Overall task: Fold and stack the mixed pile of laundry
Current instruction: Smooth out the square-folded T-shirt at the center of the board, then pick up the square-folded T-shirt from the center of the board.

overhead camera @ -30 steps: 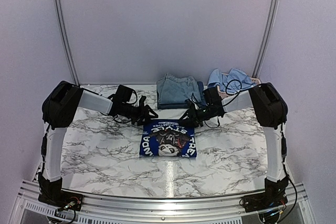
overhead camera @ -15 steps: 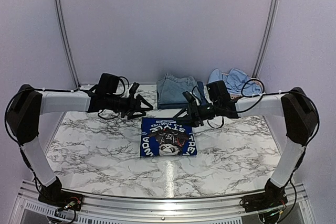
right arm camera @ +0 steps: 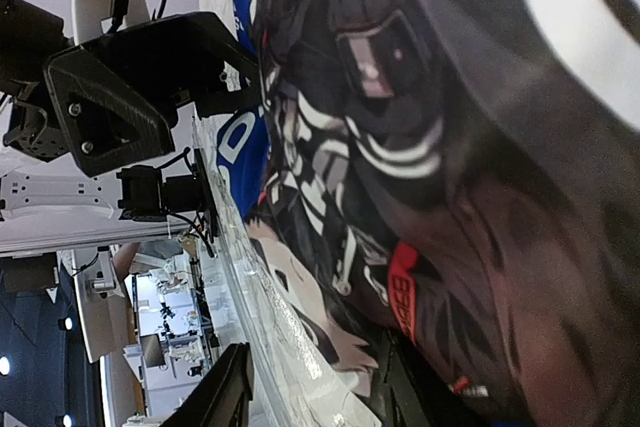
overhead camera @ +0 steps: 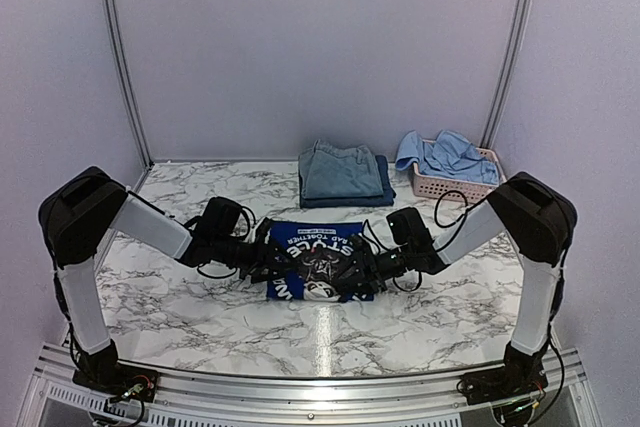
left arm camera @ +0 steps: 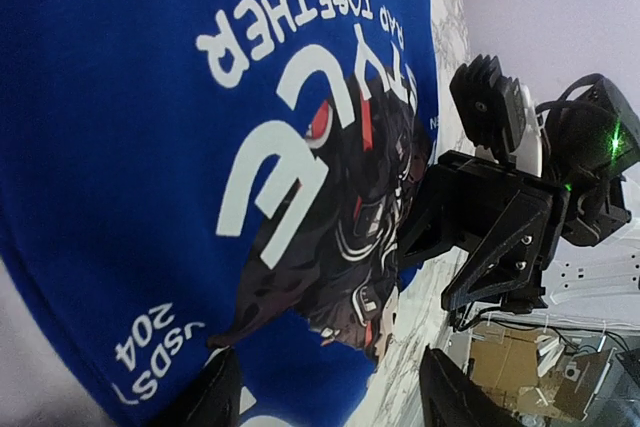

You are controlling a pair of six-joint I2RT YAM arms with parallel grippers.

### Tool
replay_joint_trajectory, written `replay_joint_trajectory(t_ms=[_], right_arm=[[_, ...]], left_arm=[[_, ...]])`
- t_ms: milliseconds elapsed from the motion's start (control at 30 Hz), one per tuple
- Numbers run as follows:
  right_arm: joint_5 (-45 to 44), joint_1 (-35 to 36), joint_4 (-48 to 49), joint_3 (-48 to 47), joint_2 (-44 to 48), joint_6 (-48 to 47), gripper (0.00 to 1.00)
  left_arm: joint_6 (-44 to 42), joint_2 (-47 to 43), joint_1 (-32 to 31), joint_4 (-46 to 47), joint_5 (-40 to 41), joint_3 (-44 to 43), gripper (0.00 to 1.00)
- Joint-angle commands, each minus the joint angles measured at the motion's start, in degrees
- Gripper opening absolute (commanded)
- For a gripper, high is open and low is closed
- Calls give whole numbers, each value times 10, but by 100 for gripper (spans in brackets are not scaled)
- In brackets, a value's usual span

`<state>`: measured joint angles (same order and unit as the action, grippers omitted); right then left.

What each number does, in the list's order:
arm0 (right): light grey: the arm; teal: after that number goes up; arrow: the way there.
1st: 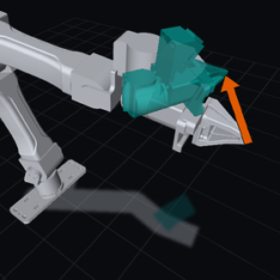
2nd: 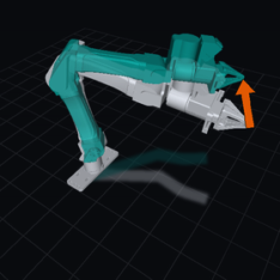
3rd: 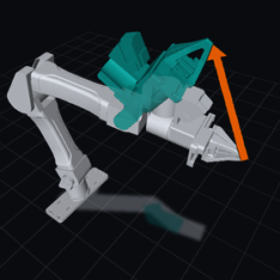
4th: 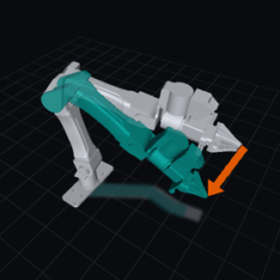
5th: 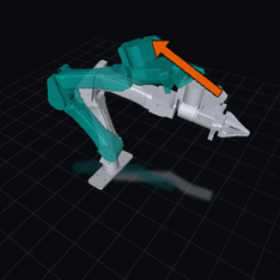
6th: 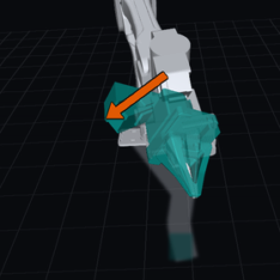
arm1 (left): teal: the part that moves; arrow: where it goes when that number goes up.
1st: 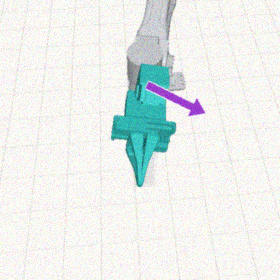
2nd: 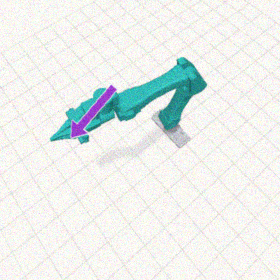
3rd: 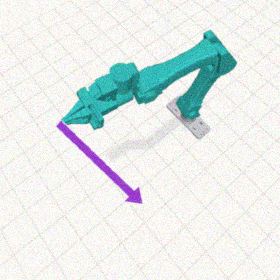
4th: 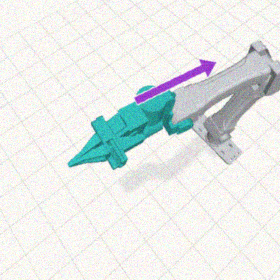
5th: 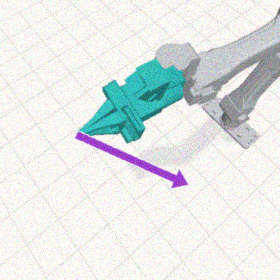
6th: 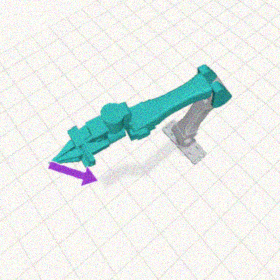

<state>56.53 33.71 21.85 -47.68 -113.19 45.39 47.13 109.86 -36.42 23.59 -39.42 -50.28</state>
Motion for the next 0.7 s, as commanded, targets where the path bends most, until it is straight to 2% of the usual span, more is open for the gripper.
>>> replay_joint_trajectory(t_ms=[0,67,133,200,300,400,533,667], right_arm=[[-28,-16,-58,8,40,-27,44],[-42,-28,-124,2,83,-55,44],[-57,-44,-179,1,128,-79,45],[-71,-63,-224,5,178,-96,45],[-89,-94,-276,10,235,-111,47],[-105,-117,-313,7,271,-122,49],[-105,-127,-315,12,285,-112,50],[-97,-129,-298,19,275,-97,49]], left_arm=[[-18,-26,46,-10,43,63,64],[-51,-63,62,-48,53,63,64],[-124,-108,62,-147,100,27,66],[-204,-144,48,-245,158,-24,67],[-308,-184,6,-330,256,-88,69],[-387,-194,-47,-356,323,-129,69],[-486,-174,-123,-356,376,-172,68],[-573,-124,-192,-355,384,-196,58]])
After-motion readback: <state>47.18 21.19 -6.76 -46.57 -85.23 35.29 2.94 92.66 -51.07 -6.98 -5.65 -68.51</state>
